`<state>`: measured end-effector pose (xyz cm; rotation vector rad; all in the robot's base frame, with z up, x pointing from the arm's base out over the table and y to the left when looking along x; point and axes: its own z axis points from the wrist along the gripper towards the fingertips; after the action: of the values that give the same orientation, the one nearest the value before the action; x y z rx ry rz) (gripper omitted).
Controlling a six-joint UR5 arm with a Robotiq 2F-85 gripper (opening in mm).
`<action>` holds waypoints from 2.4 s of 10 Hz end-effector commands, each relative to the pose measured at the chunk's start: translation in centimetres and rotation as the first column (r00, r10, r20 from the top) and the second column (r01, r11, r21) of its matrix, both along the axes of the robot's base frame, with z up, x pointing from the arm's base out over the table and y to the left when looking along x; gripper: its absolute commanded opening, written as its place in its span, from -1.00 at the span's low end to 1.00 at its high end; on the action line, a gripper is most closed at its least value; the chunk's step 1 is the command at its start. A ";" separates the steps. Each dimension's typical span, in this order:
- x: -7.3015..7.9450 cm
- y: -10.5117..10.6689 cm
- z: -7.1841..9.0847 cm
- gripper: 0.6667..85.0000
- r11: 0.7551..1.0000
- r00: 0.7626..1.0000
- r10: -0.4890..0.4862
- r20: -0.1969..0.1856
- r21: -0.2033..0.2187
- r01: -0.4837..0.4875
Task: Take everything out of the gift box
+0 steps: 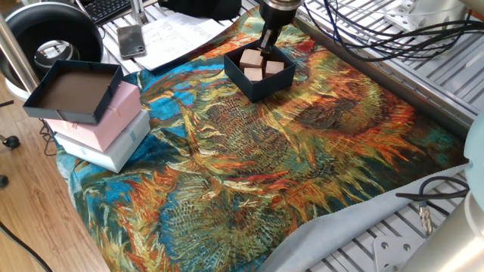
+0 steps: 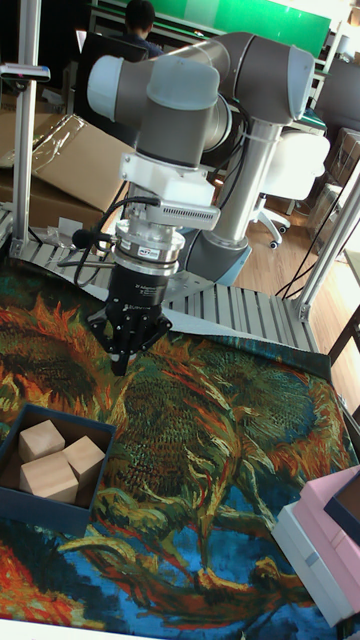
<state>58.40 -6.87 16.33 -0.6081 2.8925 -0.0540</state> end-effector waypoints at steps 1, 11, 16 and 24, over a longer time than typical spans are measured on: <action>0.2 1.5 0.2 -0.93 0.985 0.989 -0.145 -0.002 0.092 0.145; -4.2 0.4 -0.2 -0.80 0.978 0.966 -0.191 -0.174 0.047 0.202; -4.2 -4.6 -2.0 -0.54 0.995 0.986 0.098 -0.138 -0.023 -0.102; 0.2 -9.6 -4.1 -0.17 0.966 0.965 0.254 -0.068 -0.023 -0.256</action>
<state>56.94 -15.62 12.79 -0.9635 2.9015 -0.0709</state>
